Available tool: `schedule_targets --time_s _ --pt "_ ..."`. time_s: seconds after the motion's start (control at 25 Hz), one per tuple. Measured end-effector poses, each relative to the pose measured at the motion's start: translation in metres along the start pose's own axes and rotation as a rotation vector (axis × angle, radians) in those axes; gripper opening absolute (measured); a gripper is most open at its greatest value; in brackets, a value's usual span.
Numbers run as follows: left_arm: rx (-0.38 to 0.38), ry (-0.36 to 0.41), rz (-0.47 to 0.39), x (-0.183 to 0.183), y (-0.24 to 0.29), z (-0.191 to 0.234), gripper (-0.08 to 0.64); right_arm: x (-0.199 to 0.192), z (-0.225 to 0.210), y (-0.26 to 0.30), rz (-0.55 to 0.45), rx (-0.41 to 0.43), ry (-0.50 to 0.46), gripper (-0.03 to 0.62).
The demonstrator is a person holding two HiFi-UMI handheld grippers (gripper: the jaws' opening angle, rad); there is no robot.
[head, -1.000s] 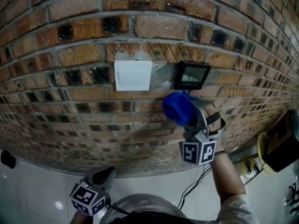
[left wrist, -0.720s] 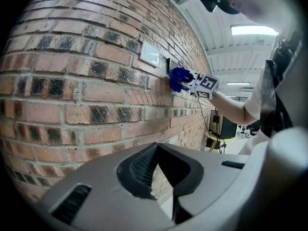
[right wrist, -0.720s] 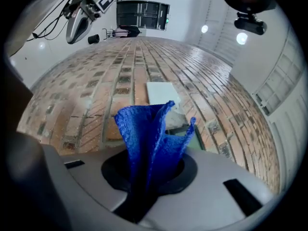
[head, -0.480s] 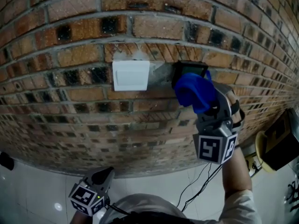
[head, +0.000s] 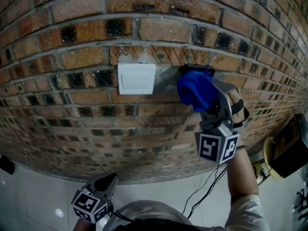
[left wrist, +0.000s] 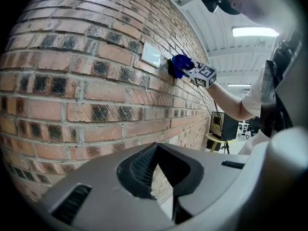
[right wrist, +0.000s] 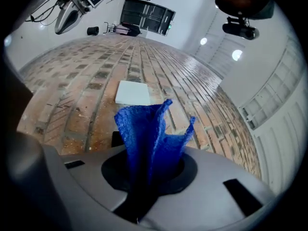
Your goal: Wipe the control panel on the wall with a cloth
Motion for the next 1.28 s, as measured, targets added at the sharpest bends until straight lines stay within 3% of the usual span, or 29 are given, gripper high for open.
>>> schedule_targets --time_s 0.56,0.96,1.12,1.28 --pt "-0.014 0.017 0.021 -0.001 0.002 -0.005 0.002 -0.005 0.087 -0.017 0.028 0.169 0.094 0.091" --pt "-0.021 0.016 0.018 0.000 0.000 -0.005 0.002 0.010 -0.014 -0.008 -0.030 -0.026 0.061 0.089" --pt "-0.022 0.016 0.012 0.001 -0.001 -0.005 0.002 0.005 -0.036 0.002 -0.026 -0.050 0.021 0.089" --pt "-0.019 0.014 0.009 0.001 -0.001 -0.004 0.002 -0.001 -0.026 0.006 -0.011 -0.027 0.004 0.089"
Point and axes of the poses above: the fingertips, and each gripper's own axes: y forward along the fingers, z to its left, x out of its top, the point moved 5 cm from there along -y, backward along the fingers, and after that the axes turned 13 degrees about -z, right-handed, at the moved point
